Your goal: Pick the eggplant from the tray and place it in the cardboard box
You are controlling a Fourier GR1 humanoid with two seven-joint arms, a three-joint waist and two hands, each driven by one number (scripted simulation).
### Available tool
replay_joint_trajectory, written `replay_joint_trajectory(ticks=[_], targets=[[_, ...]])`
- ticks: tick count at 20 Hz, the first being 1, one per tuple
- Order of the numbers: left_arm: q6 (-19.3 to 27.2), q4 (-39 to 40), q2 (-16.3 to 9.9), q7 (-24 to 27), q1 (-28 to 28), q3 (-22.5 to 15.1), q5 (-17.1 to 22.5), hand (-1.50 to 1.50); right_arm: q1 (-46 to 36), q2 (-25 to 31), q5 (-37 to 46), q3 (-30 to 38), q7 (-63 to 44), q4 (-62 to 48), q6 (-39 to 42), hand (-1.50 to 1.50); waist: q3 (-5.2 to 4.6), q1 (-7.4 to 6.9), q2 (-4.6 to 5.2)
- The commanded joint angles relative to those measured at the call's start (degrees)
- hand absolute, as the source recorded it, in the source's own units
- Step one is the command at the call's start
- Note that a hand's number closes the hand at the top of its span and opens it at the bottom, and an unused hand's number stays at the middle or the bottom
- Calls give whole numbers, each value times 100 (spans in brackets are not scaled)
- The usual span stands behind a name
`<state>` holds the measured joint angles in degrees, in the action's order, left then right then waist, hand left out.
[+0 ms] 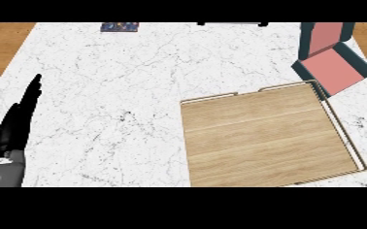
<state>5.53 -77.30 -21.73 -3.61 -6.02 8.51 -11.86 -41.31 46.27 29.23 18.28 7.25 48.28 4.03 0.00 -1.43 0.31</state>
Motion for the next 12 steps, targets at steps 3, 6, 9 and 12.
replay_joint_trajectory(ticks=[3, 6, 9, 12], targets=[[115, -36, 172, -111, -111, -114, -175, 0, -1018, -316, 197, -140, 6, -1350, -142, 150, 5, -31, 16], [-63, -142, 60, -80, -67, 10, -11, 0, -1498, -492, 359, -169, 50, -2028, -406, 150, 8, -107, 36], [29, 183, 175, -71, -387, -138, -183, 0, -1922, -498, 552, -162, 24, -2601, -726, 150, 11, -168, 87], [-172, 110, -16, -94, -371, 45, -2, 0, -1850, -585, 719, -233, 179, -3006, -929, 150, 15, -228, 113]])
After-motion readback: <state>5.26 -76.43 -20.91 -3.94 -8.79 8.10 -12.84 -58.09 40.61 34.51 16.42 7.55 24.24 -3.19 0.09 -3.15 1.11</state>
